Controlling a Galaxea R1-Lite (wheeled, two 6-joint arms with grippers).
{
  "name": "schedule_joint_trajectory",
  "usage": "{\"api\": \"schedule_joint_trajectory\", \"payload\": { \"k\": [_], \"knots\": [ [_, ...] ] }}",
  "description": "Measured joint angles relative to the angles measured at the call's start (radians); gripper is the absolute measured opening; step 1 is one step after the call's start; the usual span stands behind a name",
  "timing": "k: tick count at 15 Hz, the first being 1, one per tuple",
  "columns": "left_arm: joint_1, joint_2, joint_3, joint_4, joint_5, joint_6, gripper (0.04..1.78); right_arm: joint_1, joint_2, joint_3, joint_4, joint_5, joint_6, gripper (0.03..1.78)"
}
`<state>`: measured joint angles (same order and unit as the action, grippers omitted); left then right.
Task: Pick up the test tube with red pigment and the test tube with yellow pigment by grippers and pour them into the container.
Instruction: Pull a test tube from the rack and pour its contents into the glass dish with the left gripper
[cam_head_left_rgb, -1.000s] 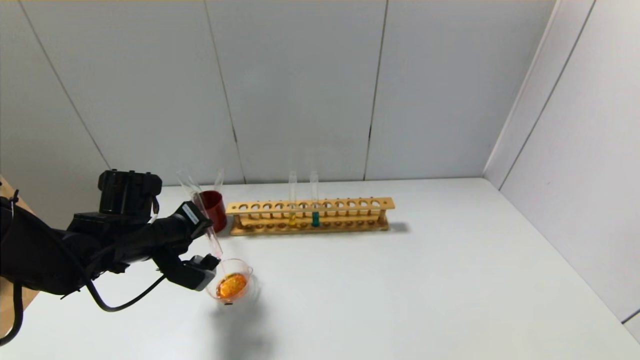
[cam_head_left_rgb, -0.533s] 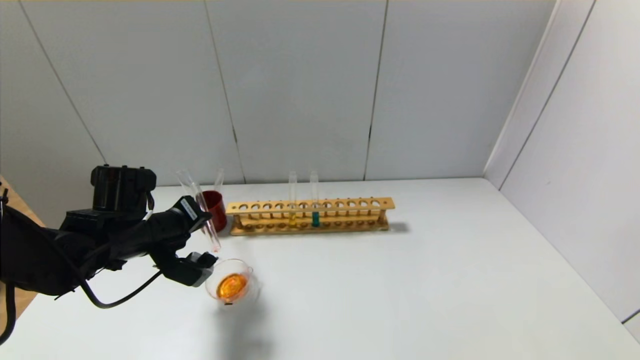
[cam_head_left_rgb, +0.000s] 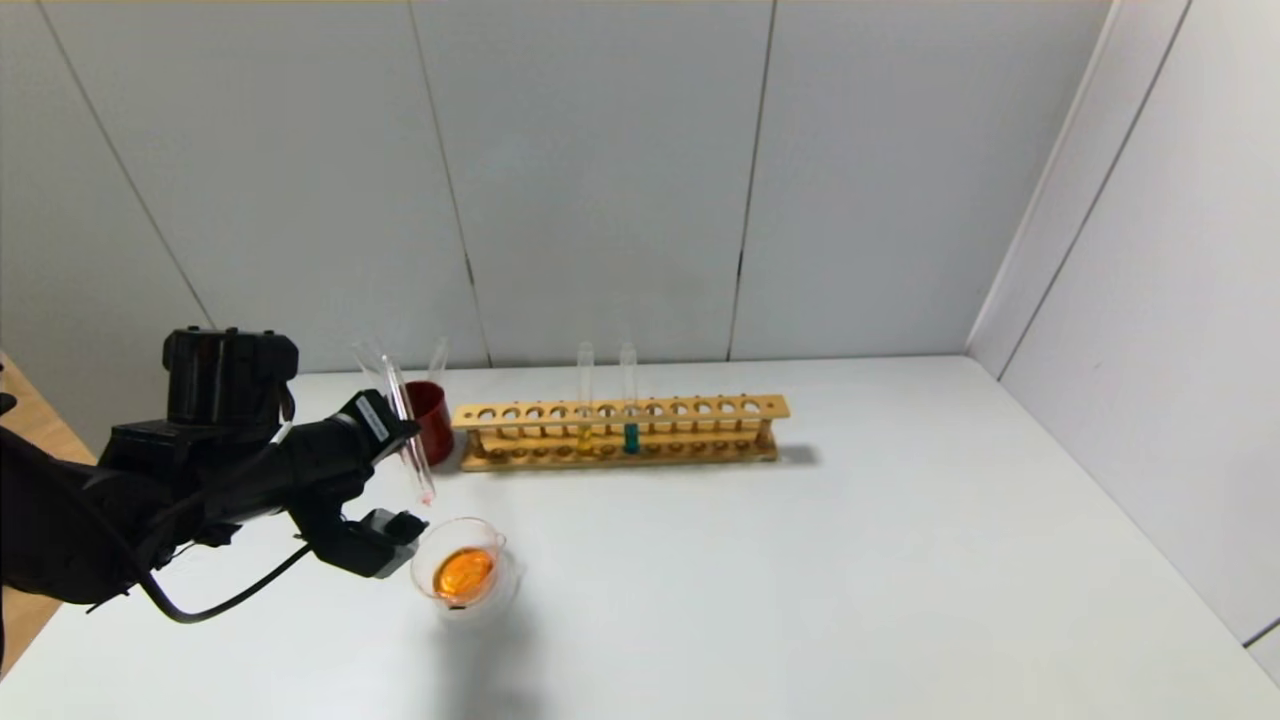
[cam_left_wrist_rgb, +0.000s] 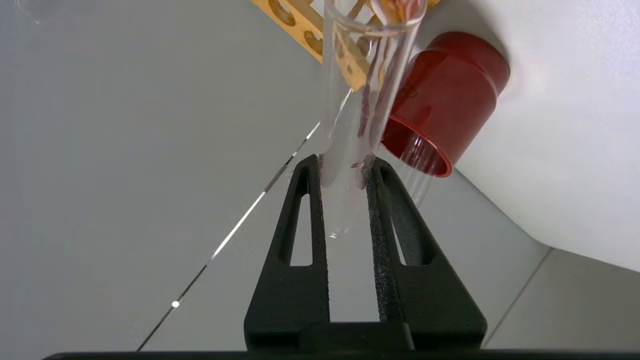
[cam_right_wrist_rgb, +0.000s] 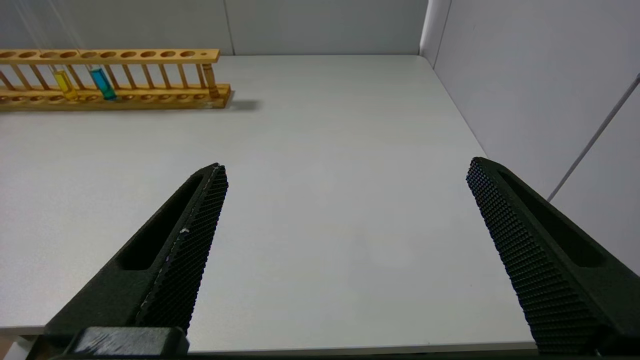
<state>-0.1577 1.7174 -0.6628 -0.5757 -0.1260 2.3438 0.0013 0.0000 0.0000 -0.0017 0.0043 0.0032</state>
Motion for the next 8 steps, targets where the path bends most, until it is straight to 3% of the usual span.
{"api": "schedule_joint_trajectory", "payload": {
  "k": [8],
  "knots": [
    [-0.003,-0.012,0.013,-0.007,0.003,0.007,0.3,0.0,0.0,0.0,0.0,0.0,0.0,1.75]
  ]
}}
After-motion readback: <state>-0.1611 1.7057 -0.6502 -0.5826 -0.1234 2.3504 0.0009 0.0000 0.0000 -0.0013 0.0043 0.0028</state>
